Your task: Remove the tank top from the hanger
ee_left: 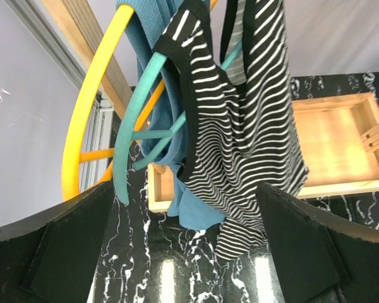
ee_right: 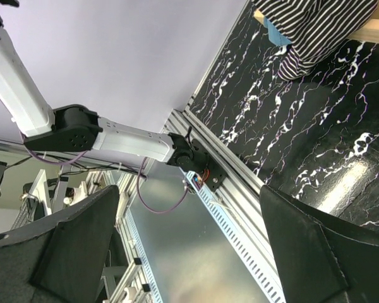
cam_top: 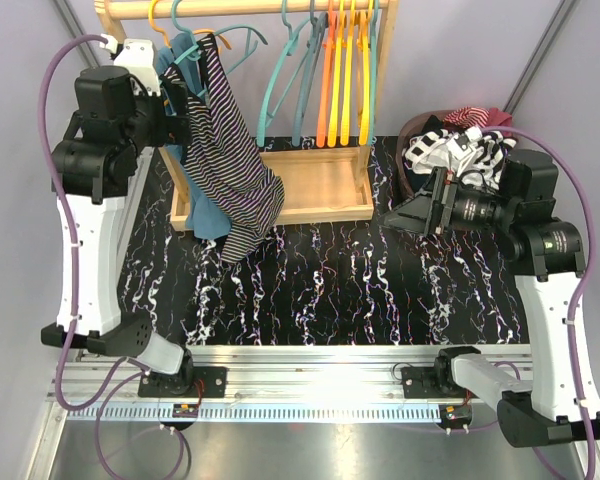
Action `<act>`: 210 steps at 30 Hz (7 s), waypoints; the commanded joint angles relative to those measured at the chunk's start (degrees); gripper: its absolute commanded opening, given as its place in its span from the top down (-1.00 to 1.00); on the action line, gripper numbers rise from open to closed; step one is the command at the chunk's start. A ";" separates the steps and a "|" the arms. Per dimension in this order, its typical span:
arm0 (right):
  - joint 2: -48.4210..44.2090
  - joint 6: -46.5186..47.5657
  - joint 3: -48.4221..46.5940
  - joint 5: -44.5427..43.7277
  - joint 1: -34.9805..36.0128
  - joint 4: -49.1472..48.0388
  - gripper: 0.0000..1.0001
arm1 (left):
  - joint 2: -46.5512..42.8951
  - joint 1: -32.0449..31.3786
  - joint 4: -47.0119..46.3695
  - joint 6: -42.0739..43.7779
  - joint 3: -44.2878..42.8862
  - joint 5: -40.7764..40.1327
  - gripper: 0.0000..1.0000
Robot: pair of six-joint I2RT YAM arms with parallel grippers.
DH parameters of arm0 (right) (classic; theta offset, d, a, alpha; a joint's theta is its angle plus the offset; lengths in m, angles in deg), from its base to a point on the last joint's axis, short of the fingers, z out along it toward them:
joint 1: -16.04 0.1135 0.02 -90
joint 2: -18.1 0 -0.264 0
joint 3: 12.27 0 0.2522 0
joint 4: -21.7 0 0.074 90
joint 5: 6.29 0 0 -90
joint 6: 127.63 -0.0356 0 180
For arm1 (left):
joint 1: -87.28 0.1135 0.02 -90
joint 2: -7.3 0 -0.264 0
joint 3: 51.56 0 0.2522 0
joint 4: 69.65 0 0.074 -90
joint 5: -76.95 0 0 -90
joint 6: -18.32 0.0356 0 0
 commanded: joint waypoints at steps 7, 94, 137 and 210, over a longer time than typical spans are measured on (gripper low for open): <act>2.41 2.02 -0.05 1.76 2.15 -1.94 -0.99 | 1.87 4.61 -5.68 4.12 0.06 2.54 -0.98; 10.14 5.01 3.03 -2.63 9.61 -5.11 -0.99 | -35.91 -8.65 -15.79 -8.27 47.49 6.49 1.00; 35.46 -0.70 -8.14 -74.14 51.55 -16.36 1.00 | -58.15 -11.55 10.22 -16.88 62.91 33.39 1.00; 4.51 -68.19 43.10 -39.90 35.99 -54.84 -1.00 | -66.77 -12.34 -6.56 -17.68 83.46 50.96 1.00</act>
